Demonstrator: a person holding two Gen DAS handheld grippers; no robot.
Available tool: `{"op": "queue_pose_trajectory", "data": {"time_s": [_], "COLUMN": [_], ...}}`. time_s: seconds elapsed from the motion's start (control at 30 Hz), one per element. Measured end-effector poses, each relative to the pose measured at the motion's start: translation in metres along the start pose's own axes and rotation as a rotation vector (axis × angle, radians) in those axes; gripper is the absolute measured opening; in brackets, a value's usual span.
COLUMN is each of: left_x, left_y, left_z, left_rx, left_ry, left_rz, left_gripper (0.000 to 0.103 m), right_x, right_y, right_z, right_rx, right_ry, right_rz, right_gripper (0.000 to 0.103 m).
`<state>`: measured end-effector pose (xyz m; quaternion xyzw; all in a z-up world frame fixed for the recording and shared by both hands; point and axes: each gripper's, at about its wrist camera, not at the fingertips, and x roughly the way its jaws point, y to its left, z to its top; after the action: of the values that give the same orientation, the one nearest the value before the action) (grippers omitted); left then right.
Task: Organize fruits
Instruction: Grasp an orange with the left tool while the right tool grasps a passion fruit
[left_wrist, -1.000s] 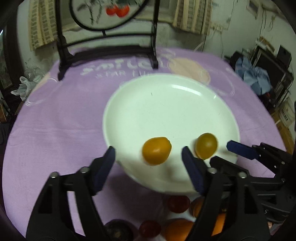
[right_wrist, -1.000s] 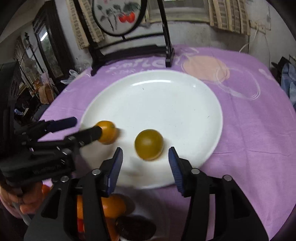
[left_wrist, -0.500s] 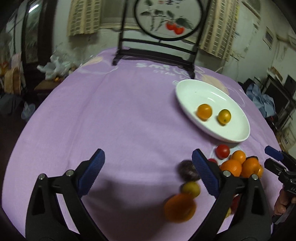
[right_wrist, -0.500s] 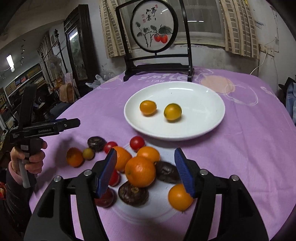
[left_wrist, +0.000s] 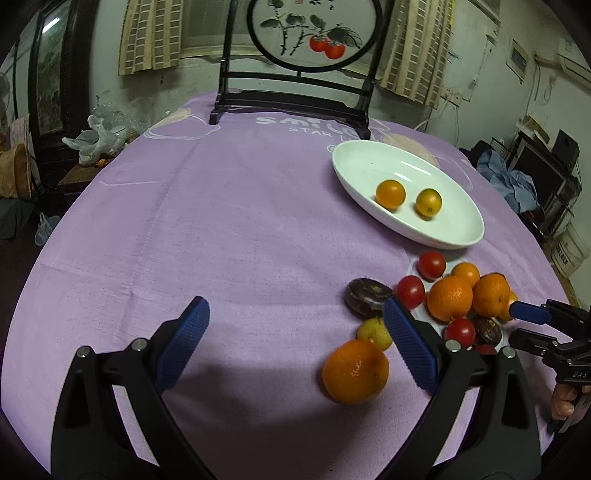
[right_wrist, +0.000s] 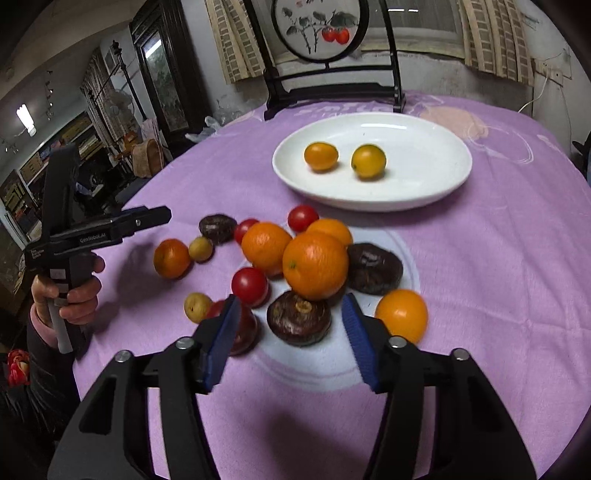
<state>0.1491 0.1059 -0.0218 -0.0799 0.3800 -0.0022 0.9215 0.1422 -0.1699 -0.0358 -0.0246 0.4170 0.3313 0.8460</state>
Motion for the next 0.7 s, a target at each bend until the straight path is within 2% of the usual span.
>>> {"op": "queue_pose_trajectory", "data": {"time_s": [0.13,0.43,0.7], "left_x": [-0.001,0.000,-0.002], "left_y": [-0.002,0.001,0.001], "left_z": [-0.003,-0.005,-0.007], "left_rx": [0.029,0.024,0.029], "left_ry": [0.004,0.011,0.019], "left_rz": [0.001,0.011,0.005], "left_gripper": [0.097,0.097,0.097], "right_x": [0.014,0.030,0.033], "right_y": [0.001,0.005,0.002], "right_z": [-0.004,-0.004,0.000], "right_rx": [-0.016,-0.039,-0.023], "right_ry": [0.060,0.116,0.112], "right_rz": [-0.048,-0.062,-0.059], "right_gripper": [0.048,0.048,0.043]}}
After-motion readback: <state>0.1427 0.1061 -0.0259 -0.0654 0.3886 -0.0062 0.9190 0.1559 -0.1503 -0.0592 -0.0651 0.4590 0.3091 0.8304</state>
